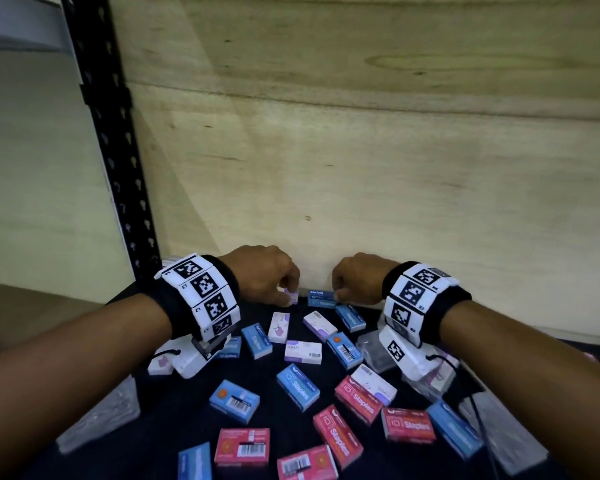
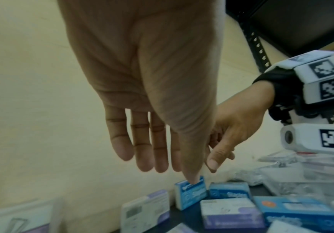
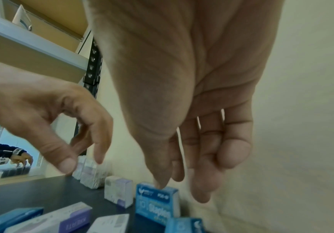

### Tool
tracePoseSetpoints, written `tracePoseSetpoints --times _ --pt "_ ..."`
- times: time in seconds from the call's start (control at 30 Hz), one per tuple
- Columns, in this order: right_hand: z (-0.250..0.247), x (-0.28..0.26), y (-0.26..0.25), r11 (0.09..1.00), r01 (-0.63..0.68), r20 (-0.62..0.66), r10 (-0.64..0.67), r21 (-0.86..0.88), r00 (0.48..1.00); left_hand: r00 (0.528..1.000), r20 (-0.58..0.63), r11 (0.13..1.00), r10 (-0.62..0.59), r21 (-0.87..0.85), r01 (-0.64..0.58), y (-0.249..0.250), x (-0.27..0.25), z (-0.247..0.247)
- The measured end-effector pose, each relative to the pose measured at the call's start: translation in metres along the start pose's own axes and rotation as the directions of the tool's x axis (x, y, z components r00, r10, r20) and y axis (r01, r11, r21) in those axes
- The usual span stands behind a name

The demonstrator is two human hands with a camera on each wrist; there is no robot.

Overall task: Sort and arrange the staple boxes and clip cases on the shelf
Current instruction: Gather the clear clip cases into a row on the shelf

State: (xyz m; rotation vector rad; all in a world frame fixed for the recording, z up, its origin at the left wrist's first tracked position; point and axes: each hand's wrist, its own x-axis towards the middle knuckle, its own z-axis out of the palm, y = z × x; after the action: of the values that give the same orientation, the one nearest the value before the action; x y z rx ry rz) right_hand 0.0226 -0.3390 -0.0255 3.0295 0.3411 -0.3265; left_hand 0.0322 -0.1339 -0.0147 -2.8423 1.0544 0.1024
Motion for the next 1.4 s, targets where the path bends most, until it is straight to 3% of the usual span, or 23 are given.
tracePoseSetpoints --times 0.27,0.5,0.67,0.97,1.23,1.4 --pt "-0.009 -0.067 0.031 0.998 -0.048 0.069 0.051 -0.038 0.996 0.995 0.032 0.995 0.095 -0.025 -0.095 0.054 -0.004 -0.001" --pt "0.012 -0.118 0.059 0.983 -0.150 0.178 0.130 0.103 0.975 0.990 0.052 0.991 0.131 -0.019 -0.131 0.108 0.009 0.007" --pt "0.026 -0.135 0.058 0.974 -0.203 0.306 0.163 0.105 0.938 0.988 0.085 0.991 0.132 -0.023 -0.131 0.128 0.018 0.012" --pt "0.039 -0.137 0.055 0.968 -0.222 0.253 0.187 0.117 0.949 0.990 0.102 0.987 0.099 -0.137 -0.085 0.131 0.025 0.011" --pt "0.020 -0.146 0.066 0.939 -0.216 0.230 0.156 0.268 0.961 0.971 0.189 0.949 0.145 -0.305 -0.083 0.118 0.025 0.004" --pt "0.019 -0.146 0.073 0.953 -0.230 0.226 0.185 0.196 0.957 0.972 0.202 0.910 0.121 -0.414 -0.027 0.118 0.029 0.008"
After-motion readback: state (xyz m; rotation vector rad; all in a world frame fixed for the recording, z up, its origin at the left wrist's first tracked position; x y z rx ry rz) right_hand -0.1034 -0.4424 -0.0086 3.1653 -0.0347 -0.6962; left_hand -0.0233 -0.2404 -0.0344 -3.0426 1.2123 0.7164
